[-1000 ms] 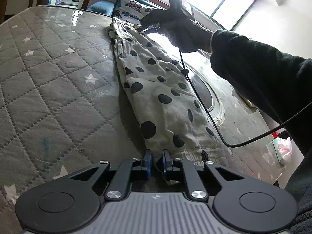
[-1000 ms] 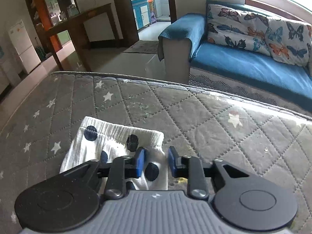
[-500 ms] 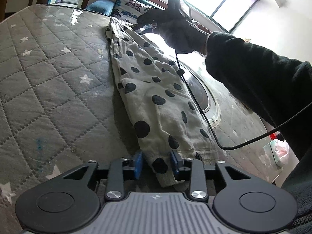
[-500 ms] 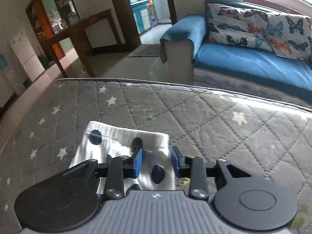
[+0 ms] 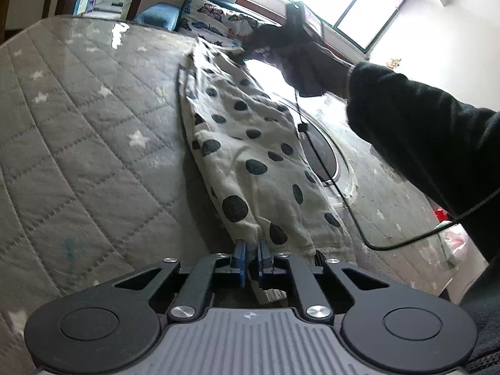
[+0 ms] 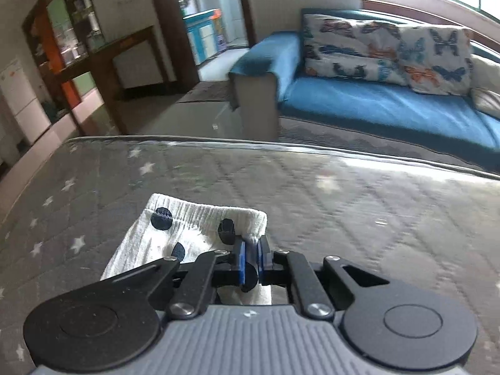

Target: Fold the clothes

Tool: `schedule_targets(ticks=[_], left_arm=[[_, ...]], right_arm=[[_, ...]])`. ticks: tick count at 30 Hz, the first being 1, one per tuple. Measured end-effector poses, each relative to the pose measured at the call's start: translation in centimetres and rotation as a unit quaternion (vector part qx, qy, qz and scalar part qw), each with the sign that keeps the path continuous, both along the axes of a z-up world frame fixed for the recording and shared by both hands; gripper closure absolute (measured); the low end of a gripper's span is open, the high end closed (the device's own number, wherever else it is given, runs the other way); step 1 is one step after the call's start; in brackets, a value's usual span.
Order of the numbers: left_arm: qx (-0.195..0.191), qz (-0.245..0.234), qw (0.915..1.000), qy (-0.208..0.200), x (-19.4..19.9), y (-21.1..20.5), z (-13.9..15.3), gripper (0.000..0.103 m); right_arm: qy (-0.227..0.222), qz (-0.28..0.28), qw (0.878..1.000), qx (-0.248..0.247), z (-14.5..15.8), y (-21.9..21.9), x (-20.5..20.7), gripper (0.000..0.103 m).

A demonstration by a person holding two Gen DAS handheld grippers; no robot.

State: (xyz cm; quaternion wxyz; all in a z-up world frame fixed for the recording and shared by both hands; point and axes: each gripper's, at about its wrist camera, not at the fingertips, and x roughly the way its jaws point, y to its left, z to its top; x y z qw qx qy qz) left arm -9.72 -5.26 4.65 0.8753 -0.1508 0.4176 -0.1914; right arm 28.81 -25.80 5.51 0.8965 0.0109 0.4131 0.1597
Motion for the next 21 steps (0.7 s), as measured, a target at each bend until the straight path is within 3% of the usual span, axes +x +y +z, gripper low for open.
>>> schedule_targets(ticks=[10,14,21], left_arm=[[0.089,0.008,0.9957,-0.025,4.7,4.3,1.1,0.095],[0.101,0.007,0.9947,-0.020,8.2,5.6,1.0,0.095],[0.150,-0.033,0.9872,-0.045,14.1,5.4,1.2,0.095]], right_arm=[[-0.009,-0.135,0.991,-0.004,0.5,-9.8,-4.5,0.097],[-0.012,-0.193,0.981,-0.005,0.6,-14.0,-6.7,0.097],[-0.015,-0.280,0.960,0.013,0.9,-20.7,-12.4,0.097]])
